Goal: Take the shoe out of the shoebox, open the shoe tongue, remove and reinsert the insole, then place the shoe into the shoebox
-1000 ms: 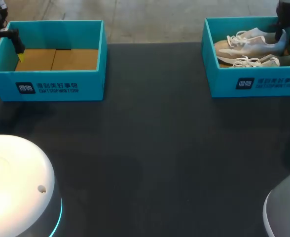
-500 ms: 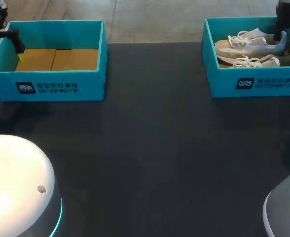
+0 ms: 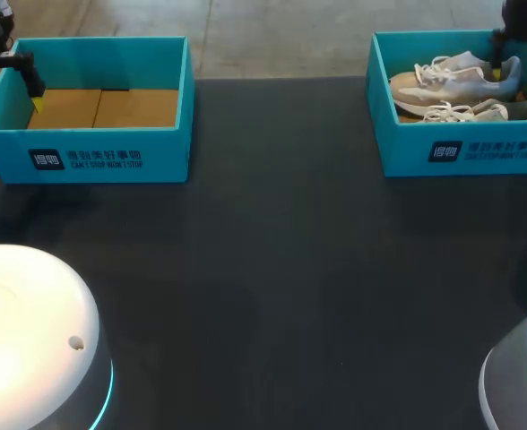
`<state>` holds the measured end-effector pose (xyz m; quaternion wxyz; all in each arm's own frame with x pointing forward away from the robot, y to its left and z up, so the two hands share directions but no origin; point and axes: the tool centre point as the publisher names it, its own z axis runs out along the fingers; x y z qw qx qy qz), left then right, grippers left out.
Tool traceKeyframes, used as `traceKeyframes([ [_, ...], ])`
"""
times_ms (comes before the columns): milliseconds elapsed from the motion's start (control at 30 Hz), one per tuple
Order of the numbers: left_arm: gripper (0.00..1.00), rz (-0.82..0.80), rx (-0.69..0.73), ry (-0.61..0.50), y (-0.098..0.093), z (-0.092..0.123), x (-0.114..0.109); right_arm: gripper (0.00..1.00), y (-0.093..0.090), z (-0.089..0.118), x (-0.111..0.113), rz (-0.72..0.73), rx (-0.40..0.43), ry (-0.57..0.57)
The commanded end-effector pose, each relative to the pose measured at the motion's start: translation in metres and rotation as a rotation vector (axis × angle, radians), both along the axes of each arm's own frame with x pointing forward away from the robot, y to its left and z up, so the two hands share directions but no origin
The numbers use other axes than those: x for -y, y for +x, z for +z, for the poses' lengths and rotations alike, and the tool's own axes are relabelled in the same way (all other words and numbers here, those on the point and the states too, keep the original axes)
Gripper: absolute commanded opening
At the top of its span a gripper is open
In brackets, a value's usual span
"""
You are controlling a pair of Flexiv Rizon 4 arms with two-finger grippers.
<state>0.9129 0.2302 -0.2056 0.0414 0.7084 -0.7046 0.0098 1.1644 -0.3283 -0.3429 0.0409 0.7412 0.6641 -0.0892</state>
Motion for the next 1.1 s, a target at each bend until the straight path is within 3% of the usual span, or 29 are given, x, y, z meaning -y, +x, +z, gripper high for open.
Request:
traceKeyframes([
  [33,1.00,0.000,0.000,0.002,0.000,0.000,0.000,0.84,0.004,0.013,0.000,-0.002,-0.050,0.008],
  [233,1.00,0.000,0.000,0.002,0.000,0.000,0.000,0.83,0.002,0.025,-0.005,0.013,-0.042,0.019],
  [500,1.00,0.000,0.000,0.002,0.000,0.000,0.000,0.91,0.002,0.044,-0.012,0.037,-0.044,0.022],
  [600,1.00,0.000,0.000,0.002,0.000,0.000,0.000,1.00,0.001,0.053,-0.013,0.044,-0.057,0.032],
  [1100,1.00,0.000,0.000,0.002,0.000,0.000,0.000,1.00,-0.025,0.105,-0.023,0.057,-0.087,0.123],
])
